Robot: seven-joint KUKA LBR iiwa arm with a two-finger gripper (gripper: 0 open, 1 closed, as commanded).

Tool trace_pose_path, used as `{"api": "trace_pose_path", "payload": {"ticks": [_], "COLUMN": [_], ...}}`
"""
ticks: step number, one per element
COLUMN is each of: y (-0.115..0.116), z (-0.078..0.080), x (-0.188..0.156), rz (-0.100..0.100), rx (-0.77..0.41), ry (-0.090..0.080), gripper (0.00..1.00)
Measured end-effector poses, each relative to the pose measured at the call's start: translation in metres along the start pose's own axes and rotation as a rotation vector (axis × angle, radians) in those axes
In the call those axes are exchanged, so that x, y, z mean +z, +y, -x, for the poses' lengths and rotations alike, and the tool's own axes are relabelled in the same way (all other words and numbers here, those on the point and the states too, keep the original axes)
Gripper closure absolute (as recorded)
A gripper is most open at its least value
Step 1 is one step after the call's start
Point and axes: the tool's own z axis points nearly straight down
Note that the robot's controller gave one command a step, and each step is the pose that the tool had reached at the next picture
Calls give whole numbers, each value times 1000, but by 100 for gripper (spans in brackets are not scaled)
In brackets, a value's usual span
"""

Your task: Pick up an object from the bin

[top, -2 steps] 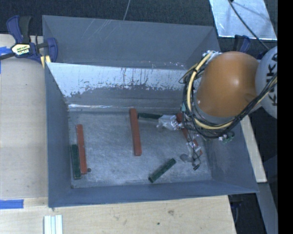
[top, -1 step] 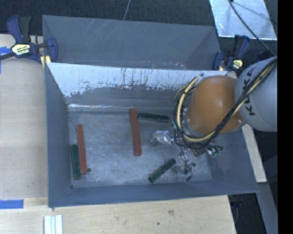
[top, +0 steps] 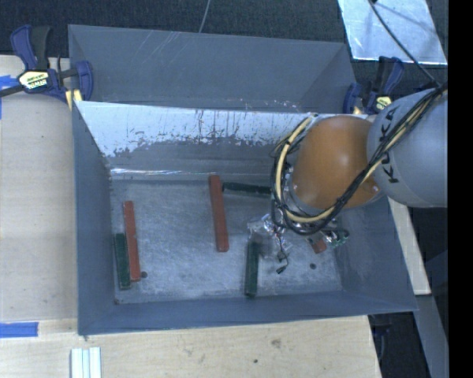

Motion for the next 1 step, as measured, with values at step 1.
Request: {"api": "trace_pose_path", "payload": {"ticks": [1], "y": [0], "z": [0], "x": [0], "rz": [0], "rx": [0], "ry": [1], "gripper": [0]}}
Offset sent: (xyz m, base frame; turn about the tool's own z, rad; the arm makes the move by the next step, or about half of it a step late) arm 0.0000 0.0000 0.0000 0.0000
